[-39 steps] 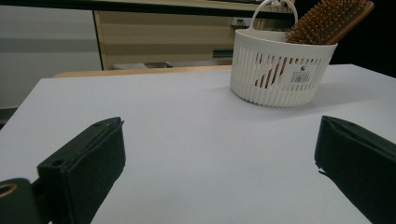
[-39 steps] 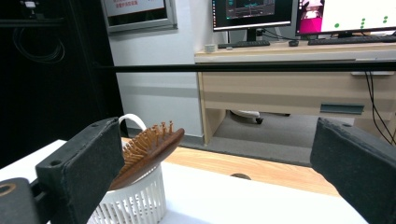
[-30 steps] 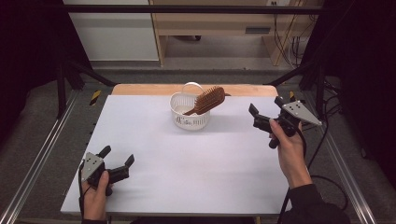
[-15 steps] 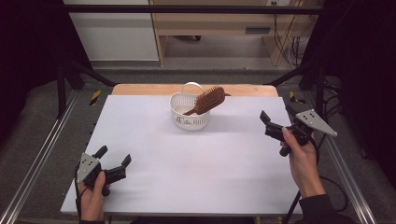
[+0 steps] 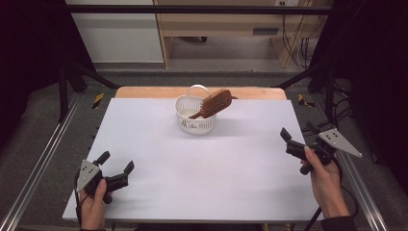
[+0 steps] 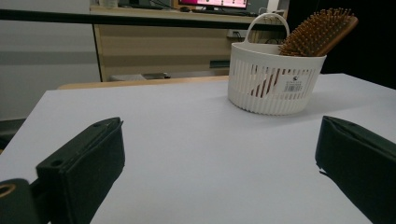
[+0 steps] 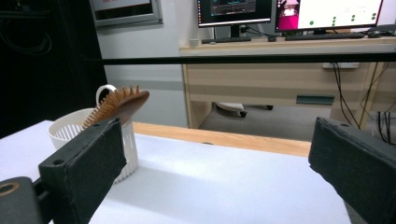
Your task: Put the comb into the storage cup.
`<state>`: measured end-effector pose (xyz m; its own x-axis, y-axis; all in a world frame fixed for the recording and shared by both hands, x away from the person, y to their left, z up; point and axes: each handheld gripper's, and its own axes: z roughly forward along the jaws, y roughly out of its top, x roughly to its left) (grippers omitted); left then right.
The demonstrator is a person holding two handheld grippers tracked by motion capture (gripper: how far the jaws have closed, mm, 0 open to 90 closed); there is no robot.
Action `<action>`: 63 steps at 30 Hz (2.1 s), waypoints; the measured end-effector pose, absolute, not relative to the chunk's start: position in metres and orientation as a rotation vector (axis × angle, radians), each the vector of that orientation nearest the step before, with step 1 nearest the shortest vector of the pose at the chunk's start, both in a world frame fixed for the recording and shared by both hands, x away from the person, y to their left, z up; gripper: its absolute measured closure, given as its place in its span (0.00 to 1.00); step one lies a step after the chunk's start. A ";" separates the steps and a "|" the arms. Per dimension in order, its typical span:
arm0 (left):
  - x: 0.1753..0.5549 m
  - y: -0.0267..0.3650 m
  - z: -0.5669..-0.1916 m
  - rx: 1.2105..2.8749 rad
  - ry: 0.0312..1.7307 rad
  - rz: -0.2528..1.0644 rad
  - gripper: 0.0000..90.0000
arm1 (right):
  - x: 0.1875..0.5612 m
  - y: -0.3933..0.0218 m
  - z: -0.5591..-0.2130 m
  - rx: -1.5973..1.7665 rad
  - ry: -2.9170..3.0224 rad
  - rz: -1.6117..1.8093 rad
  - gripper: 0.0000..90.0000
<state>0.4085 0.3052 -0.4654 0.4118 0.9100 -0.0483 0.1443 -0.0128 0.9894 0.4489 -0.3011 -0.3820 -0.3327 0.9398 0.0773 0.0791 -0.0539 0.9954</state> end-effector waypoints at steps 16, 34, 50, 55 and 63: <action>0.393 0.308 -0.467 1.460 0.988 0.790 0.02 | 0.424 -0.317 -0.419 1.169 1.496 1.501 0.03; 0.390 0.310 -0.467 1.454 0.975 0.784 0.02 | 0.413 -0.306 -0.447 1.158 1.550 1.521 0.03; 0.392 0.309 -0.466 1.467 0.963 0.782 0.02 | 0.413 -0.277 -0.466 1.104 1.661 1.531 0.04; 0.392 0.310 -0.467 1.456 0.968 0.778 0.02 | 0.413 -0.268 -0.467 1.054 1.677 1.530 0.04; 0.392 0.311 -0.466 1.437 0.962 0.770 0.02 | 0.416 -0.256 -0.470 1.007 1.701 1.538 0.04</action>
